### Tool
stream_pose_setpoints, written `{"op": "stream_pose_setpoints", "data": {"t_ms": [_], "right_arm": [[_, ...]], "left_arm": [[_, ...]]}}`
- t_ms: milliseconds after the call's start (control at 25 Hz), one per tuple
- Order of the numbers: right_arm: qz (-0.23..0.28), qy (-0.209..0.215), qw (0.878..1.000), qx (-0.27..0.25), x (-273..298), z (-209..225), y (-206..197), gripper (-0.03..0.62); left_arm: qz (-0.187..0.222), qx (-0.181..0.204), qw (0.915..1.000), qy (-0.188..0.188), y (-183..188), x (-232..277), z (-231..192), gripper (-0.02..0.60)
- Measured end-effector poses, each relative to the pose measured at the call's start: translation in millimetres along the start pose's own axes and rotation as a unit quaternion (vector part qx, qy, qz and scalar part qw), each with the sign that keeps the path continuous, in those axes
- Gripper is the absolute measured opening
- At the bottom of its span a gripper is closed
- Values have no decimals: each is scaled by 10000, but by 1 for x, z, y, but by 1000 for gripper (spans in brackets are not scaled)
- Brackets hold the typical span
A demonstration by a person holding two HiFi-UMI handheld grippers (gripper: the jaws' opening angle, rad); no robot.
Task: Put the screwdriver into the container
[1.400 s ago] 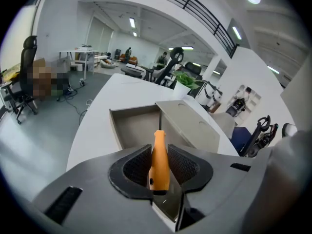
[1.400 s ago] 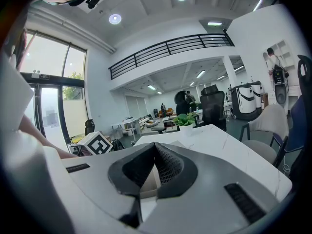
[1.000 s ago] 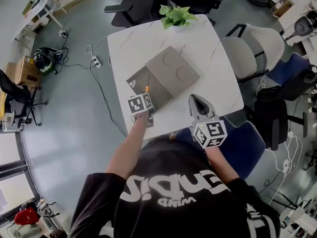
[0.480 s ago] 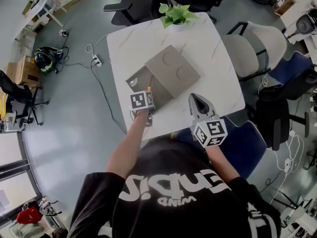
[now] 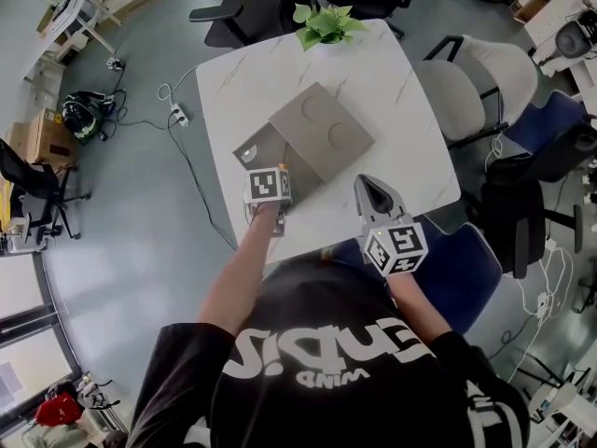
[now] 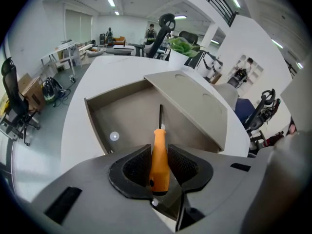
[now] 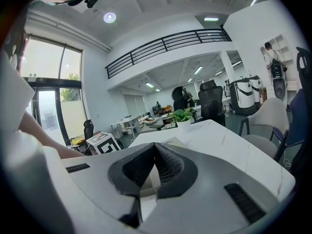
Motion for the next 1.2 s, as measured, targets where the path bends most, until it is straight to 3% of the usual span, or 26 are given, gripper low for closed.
{"op": "stream_pose_setpoints", "data": {"t_ms": [400,600,920,1200], "right_arm": [[-22,-71,9999,70,-5,0,-4,12],[-37,-37,10000,68,-6,-3,-7,12],[-60,46,10000,11,-7,-12,-6,12],[-105,115,9999,-70,-12,-22,-7,12]], "left_arm": [[-56,33,10000,-12,0,-1,-1,115],[137,-96,9997,-154,1,-13,-6,107],[905,-163,9931,-726,18,-76,-17,15],[1789,0,9754,-1286,15,-154,-23,14]]}}
Point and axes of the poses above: the fingertips, and each gripper's own axes: x forward along the fingers, z to its right, y out of its top, the point moved 5 cm from there along -x, backward along the fingers, and after that the axes turned 10 degrees about y, right-handed, at the moved point
